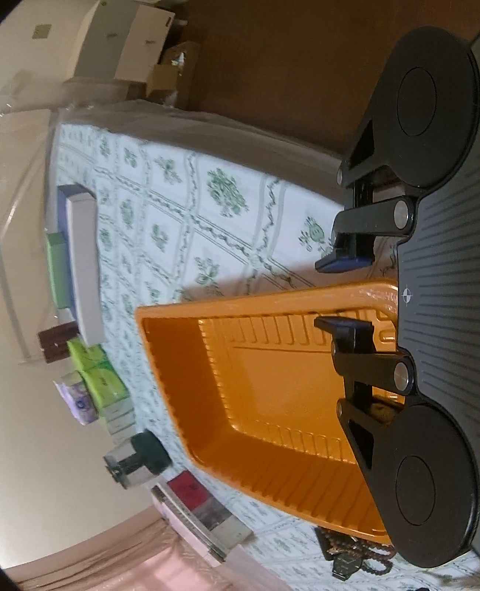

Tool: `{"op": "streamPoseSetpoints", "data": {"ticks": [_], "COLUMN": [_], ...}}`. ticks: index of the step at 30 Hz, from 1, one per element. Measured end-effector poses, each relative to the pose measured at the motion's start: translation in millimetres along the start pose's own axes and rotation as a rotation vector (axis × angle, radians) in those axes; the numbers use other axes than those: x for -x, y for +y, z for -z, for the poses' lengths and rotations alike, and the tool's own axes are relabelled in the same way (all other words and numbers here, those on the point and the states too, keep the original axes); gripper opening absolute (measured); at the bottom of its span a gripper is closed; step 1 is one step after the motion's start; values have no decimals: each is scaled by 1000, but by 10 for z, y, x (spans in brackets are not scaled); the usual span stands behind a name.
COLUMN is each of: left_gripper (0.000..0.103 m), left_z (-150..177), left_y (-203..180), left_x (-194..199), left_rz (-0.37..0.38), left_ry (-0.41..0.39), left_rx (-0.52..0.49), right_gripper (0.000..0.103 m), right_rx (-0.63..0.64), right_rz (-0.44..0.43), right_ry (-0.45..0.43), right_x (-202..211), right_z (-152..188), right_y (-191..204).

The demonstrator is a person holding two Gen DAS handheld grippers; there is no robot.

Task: Organize jewelry
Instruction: 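Grasp the orange tray rim with the right gripper and lift it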

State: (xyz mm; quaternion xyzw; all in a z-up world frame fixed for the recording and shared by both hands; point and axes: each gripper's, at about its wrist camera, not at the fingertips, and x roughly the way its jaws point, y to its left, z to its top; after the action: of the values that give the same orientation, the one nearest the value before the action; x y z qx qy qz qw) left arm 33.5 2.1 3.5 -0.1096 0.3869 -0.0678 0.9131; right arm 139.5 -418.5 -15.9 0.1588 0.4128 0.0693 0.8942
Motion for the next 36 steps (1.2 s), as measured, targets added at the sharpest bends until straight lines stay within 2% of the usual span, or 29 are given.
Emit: {"op": "streamPoseSetpoints", "data": {"ticks": [5,7,16,28,30,36], "left_gripper": [102,102,102,98,98,97], "left_z": [16,18,22,-48,-79,-132], "left_y": [3,5,-9,165,212,341], "left_x": [-29,-25,4,39,40,-10], "left_rz": [5,6,11,-18,-28,-59], "left_ry": [7,7,-5,-18,-22,-20], "left_rx": [-1,-1,-12,8,10,-16], "right_gripper": [16,9,8,7,3,3], "right_rx": [10,7,-1,350,404,582], "right_rz": [-6,-1,31,187,220,278], "right_ry": [33,33,31,-32,-33,59], "right_x": [-73,-63,71,307,350,330], "right_z": [-3,-14,-90,-134,-177,-267], "right_y": [34,38,86,660,758,999]}}
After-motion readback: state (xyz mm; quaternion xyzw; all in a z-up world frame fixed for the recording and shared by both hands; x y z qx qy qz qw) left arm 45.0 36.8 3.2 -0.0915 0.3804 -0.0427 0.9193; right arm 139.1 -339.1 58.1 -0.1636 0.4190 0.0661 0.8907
